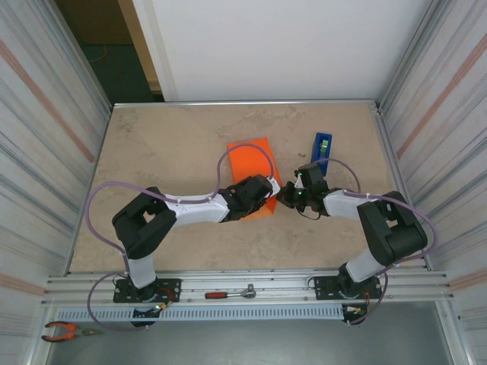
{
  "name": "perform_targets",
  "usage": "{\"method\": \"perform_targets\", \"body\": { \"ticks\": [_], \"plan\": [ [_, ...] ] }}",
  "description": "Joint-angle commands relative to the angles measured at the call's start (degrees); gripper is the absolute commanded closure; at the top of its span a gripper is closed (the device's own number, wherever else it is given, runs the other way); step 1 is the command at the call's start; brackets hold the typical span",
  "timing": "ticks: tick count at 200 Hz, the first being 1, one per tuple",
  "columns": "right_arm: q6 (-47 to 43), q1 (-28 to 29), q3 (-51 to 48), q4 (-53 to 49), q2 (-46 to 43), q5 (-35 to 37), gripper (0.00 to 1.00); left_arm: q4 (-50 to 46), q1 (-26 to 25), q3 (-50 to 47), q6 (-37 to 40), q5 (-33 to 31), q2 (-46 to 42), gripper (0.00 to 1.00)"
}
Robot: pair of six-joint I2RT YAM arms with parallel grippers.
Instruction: Wrap the gift box in paper
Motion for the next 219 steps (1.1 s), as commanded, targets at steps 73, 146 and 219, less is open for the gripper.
{"method": "perform_targets", "body": {
  "ticks": [73, 146, 219],
  "plan": [
    [2.18, 3.03, 0.86, 2.49, 8.12, 2.18, 1.00, -2.93, -1.01, 1.46, -0.69, 7.61, -0.88, 0.46],
    [4.21, 7.51, -1.10, -0.20, 3.35, 5.81, 1.00, -1.78, -0.89, -0.13, -14.79, 13.69, -14.42, 0.40],
    [-2.18, 7.77, -3.49, -10.75, -8.55, 5.79, 1.00, -0.65, 3.25, -13.48, -33.08, 10.85, -28.20, 0.33]
  ]
}}
